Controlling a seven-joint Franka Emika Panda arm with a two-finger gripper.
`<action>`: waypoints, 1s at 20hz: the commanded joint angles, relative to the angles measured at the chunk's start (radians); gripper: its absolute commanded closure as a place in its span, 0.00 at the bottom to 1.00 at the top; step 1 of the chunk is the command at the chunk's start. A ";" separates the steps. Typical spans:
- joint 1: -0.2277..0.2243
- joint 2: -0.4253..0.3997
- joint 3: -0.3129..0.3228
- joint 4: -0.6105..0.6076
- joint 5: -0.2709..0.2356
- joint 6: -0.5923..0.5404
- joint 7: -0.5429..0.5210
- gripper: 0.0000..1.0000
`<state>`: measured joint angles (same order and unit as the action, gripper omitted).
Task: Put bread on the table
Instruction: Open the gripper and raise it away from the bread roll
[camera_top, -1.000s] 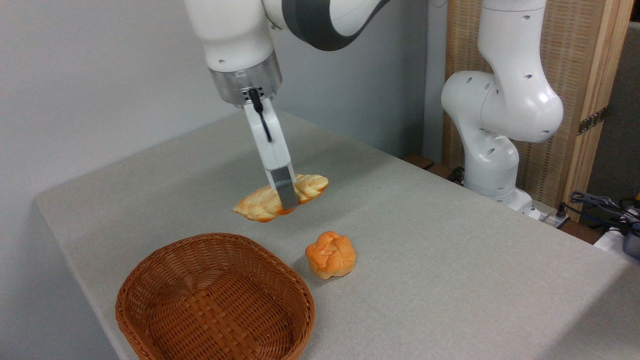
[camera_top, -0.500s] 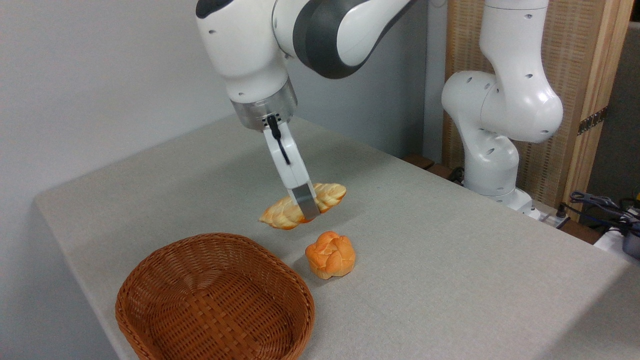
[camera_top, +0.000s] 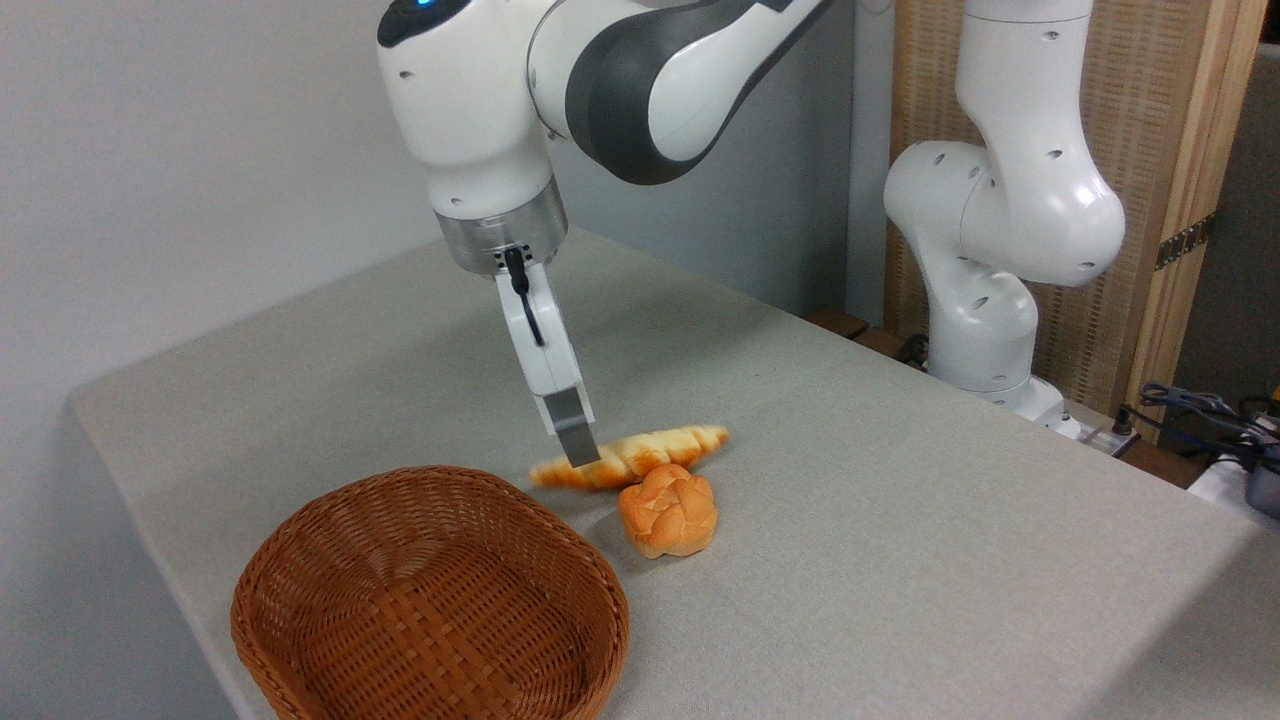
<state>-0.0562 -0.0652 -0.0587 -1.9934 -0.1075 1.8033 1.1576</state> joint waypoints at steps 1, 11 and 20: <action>-0.004 0.002 0.010 0.090 0.002 0.022 -0.018 0.00; 0.002 0.019 0.017 0.146 0.197 0.119 -0.608 0.00; 0.006 0.022 0.071 0.168 0.059 0.117 -0.491 0.00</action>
<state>-0.0451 -0.0497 -0.0148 -1.8456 0.0222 1.9154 0.5757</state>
